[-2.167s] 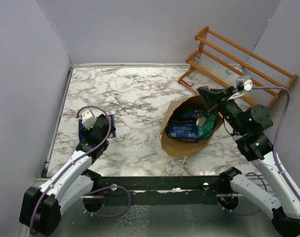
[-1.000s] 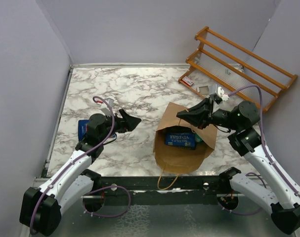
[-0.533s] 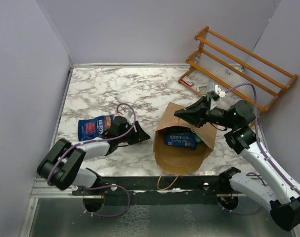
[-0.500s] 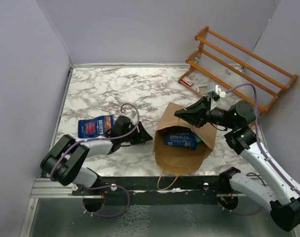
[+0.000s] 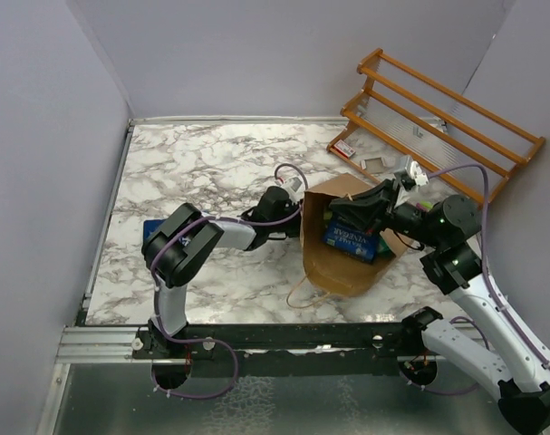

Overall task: Take the snacks out of the paper bag
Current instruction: Adjust the paper bag at the center of the board, then take out the snack from the paper bag.

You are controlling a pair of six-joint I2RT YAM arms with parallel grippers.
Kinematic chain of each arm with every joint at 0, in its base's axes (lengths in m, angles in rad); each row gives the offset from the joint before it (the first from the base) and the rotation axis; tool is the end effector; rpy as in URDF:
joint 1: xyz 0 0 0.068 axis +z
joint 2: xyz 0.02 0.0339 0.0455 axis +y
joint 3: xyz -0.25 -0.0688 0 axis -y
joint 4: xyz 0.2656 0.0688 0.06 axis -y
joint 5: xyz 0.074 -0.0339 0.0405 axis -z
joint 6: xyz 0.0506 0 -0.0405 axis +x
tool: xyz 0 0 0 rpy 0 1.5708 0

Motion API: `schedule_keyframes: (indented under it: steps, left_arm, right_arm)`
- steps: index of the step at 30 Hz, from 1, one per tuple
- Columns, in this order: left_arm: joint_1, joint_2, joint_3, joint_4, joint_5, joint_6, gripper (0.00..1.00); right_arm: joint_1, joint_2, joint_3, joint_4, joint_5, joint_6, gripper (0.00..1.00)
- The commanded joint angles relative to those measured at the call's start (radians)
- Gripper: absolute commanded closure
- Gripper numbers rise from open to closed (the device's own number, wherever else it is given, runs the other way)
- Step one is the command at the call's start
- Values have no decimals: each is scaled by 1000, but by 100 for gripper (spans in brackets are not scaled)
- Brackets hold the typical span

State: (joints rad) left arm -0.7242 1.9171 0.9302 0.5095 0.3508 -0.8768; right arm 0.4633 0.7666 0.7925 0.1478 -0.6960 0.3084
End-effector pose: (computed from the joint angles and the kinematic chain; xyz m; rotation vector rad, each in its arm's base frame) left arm 0.2950 -0.2842 0.1043 0.0717 2.3030 -1.2833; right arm 0.1779 0.1251 0.3733 -0.7166 1.3592 1.1062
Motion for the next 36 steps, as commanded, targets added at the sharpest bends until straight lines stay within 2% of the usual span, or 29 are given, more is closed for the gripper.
schedule_keyframes:
  steps: [1, 5, 9, 12, 15, 17, 20, 23, 26, 31, 36]
  left_arm:
    - [23, -39, -33, 38, -37, 45, 50]
    - [95, -193, -213, 21, -63, 75, 44]
    - [124, -494, -374, -131, -155, 174, 38]
    - [114, -757, -443, -240, -178, 243, 34]
    - [82, -1018, -485, -287, -159, 314, 25]
    - [49, -1157, -505, -277, -136, 356, 22]
    - [-7, -1273, -537, -217, -99, 394, 21]
    - [-57, -1274, -551, -139, -59, 420, 22]
    - [-146, -1171, -499, -121, -71, 484, 28]
    - [-395, -969, -402, -140, -374, 631, 34]
    - [-545, -738, -309, -67, -591, 740, 40]
  right_arm:
    - [1, -30, -25, -93, 180, -34, 98]
    - [1, -30, -56, -73, 222, -37, 98]
    - [1, -16, -58, -48, 209, -43, 98]
    - [1, -7, -55, -33, 215, -41, 98]
    - [1, 7, -51, -12, 219, -39, 98]
    - [2, 19, -44, -4, 219, -41, 98]
    - [1, 32, -21, -16, 222, -44, 98]
    - [1, 31, -12, -16, 229, -48, 98]
    - [1, 25, -4, -19, 236, -50, 98]
    - [1, 21, 15, -38, 251, -52, 98]
    - [1, 16, 22, -34, 248, -45, 98]
